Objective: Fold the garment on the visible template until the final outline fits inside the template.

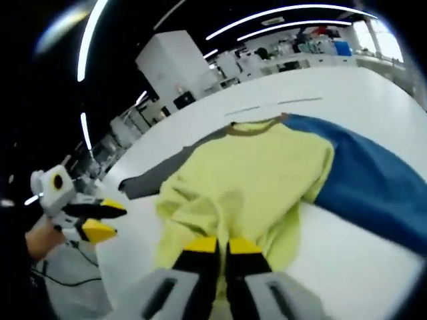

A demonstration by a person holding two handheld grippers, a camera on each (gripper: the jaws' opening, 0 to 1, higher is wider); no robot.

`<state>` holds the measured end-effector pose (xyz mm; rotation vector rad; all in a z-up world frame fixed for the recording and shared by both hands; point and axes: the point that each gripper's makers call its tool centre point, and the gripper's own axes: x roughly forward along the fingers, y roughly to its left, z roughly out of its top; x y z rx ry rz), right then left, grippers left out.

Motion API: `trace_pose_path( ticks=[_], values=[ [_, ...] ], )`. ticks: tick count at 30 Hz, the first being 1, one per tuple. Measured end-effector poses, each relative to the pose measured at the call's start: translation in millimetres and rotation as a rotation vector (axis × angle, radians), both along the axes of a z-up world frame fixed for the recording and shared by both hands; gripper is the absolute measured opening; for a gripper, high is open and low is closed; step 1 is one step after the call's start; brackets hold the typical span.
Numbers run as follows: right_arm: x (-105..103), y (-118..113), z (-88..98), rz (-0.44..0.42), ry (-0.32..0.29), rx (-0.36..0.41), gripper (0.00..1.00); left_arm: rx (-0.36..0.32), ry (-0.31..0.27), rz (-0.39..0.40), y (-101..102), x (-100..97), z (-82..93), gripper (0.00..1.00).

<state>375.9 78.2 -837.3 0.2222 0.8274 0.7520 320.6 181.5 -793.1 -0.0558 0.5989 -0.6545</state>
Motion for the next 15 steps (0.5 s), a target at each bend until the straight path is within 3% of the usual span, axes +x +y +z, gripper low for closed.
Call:
trace_pose_path(
  ticks=[15],
  values=[
    [1, -1, -1.2, 0.008, -0.016, -0.009, 0.00, -0.102, 0.108, 0.142, -15, 28.4, -29.9, 0.12]
  ],
)
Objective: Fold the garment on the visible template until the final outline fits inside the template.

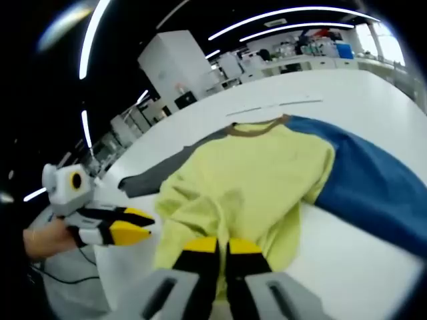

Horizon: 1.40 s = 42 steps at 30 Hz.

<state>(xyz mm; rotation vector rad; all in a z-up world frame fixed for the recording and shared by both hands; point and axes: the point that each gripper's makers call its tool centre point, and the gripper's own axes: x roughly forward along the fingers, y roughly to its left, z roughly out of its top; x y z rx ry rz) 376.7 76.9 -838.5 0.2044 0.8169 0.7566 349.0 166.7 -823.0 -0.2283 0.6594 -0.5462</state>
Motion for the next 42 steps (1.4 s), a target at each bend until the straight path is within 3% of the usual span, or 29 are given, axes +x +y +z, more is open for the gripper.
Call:
trace_pose_path(
  ticks=[17, 31, 35, 39, 42],
  values=[
    [1, 0, -1.0, 0.007, -0.026, -0.013, 0.00, -0.035, 0.074, 0.048, -13, 9.3, -20.2, 0.11],
    [-2, 1, -0.1, 0.007, -0.027, -0.003, 0.00, -0.110, 0.098, 0.072, -2, 21.4, -15.5, 0.12],
    [-2, 1, -0.4, 0.010, -0.038, -0.014, 0.00, -0.083, 0.104, 0.056, -9, 18.9, -20.8, 0.12],
    [-3, 1, -0.2, 0.013, -0.047, -0.024, 0.00, -0.052, 0.074, 0.027, -14, 17.6, -18.6, 0.09],
    [-3, 1, -0.2, 0.014, -0.052, -0.027, 0.00, 0.050, 0.019, -0.051, -17, 16.2, -20.2, 0.08]
  ],
)
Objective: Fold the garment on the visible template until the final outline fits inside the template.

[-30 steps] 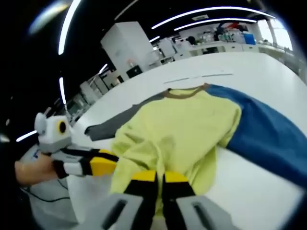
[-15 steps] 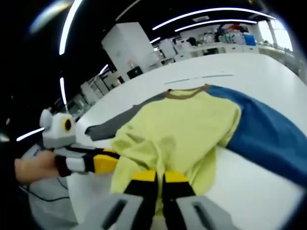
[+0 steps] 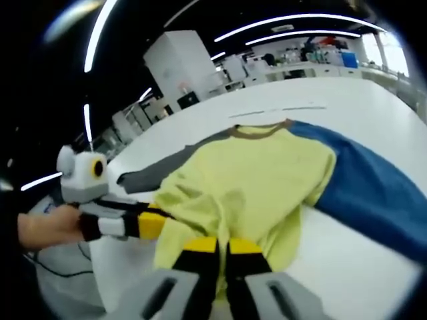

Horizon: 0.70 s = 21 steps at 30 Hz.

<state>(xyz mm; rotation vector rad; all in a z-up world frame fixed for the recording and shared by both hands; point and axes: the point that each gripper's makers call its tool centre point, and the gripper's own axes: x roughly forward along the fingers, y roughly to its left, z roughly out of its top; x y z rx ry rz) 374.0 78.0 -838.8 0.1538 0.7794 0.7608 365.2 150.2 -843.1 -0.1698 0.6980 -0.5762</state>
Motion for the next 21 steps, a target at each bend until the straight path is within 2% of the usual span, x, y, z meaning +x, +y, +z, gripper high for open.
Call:
trace_pose_path(
  ticks=[4, 8, 12, 16, 21],
  values=[
    [0, 1, 0.3, 0.004, -0.009, -0.005, 0.00, 0.137, -0.073, -0.082, -2, -2.5, -0.9, 0.05],
    [-1, 0, 1.2, 0.019, -0.021, -0.002, 0.00, 0.204, -0.092, -0.109, -5, -2.4, -1.0, 0.02],
    [-4, 0, 6.7, 0.045, -0.041, 0.005, 0.05, 0.221, -0.096, -0.122, -11, -5.2, 0.8, 0.00],
    [-4, -7, 16.1, 0.038, -0.052, 0.023, 0.18, 0.221, -0.089, -0.124, -5, -4.9, 0.1, 0.00],
    [4, -30, 28.0, -0.008, -0.102, 0.009, 0.20, 0.233, -0.088, -0.123, -1, -7.5, 3.4, 0.00]
  ],
)
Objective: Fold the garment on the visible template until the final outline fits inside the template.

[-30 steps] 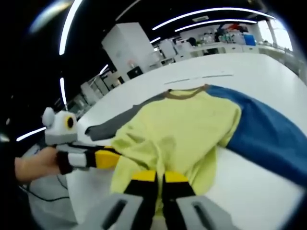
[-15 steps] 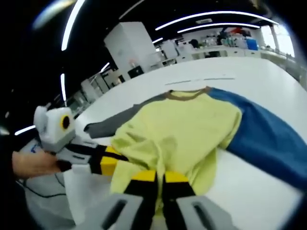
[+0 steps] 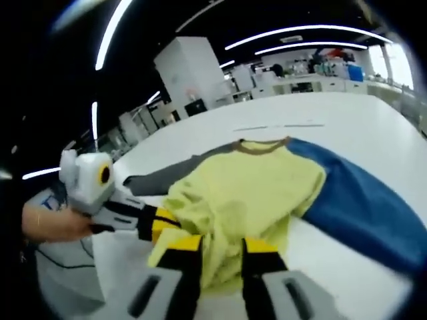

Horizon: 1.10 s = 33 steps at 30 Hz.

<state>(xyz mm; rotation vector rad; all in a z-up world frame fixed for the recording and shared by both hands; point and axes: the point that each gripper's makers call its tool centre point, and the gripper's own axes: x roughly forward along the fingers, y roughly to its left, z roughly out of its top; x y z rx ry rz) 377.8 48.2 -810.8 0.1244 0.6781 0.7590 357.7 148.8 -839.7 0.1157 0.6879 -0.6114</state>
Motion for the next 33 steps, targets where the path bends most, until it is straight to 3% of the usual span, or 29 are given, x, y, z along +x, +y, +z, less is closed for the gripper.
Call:
trace_pose_path(
  ticks=[6, 8, 15, 23, 29, 33],
  values=[
    [21, -26, -6.7, -0.017, -0.040, -0.117, 0.20, -0.010, -0.018, 0.001, 6, -0.8, 8.4, 0.00],
    [28, -27, -9.8, -0.002, -0.056, -0.146, 0.19, -0.016, -0.019, 0.005, 8, -1.4, 9.2, 0.00],
    [43, -20, -25.9, 0.041, -0.018, -0.207, 0.14, -0.015, -0.013, 0.016, 17, -3.6, 11.4, 0.00],
    [47, -19, -35.0, 0.047, 0.000, -0.227, 0.12, -0.015, -0.005, 0.026, 26, -7.9, 12.6, 0.00],
    [52, -14, -36.1, 0.050, -0.016, -0.233, 0.01, -0.014, -0.006, 0.036, 31, -13.0, 16.3, 0.00],
    [51, -15, -36.6, 0.054, -0.015, -0.230, 0.00, -0.022, -0.007, 0.059, 42, -17.2, 20.1, 0.00]
  ],
)
